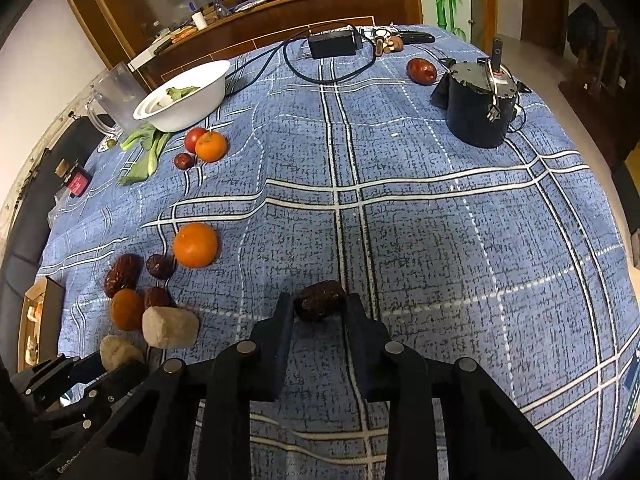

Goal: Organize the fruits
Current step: 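Grasp a beige cube with the left tool while the right tool grasps a dark jujube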

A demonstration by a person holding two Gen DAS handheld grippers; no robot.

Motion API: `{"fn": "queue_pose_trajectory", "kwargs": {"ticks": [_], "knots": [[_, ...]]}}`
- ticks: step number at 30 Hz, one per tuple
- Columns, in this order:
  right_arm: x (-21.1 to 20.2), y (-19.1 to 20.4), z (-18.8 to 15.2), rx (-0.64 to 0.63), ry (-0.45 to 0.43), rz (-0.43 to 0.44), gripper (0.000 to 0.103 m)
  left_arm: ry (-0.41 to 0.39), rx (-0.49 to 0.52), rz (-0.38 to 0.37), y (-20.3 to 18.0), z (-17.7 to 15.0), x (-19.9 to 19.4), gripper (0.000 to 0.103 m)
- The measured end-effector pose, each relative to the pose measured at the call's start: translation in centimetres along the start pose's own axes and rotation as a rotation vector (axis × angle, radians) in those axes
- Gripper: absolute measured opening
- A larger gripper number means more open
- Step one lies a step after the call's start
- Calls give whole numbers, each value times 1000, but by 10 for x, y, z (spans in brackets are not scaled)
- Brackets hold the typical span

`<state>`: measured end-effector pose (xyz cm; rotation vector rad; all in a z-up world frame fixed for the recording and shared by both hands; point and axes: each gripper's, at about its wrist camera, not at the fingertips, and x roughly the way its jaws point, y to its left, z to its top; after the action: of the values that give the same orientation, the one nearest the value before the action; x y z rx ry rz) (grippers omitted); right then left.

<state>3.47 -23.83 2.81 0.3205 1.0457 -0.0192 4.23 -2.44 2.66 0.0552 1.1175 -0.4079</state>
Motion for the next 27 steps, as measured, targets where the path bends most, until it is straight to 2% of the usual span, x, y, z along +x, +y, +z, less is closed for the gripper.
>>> {"fn": "queue_pose_trajectory", "kwargs": {"ticks": [8,15,21,27], "knots": [[-40,-15,-25,48,-22,27,28,-24,-40,-51,-2,-2,-22,31],[-69,-33,-42,115,-40,60,28,-49,-30,-96,-27,-4,-40,31],[-85,-22,-53,81,-57,93,28,-80,-25,-98,-41,-16,-60,31],[-94,-1,-66,32,-53,132,28,-115,-55,-94,-35,-32,-83,31]]}}
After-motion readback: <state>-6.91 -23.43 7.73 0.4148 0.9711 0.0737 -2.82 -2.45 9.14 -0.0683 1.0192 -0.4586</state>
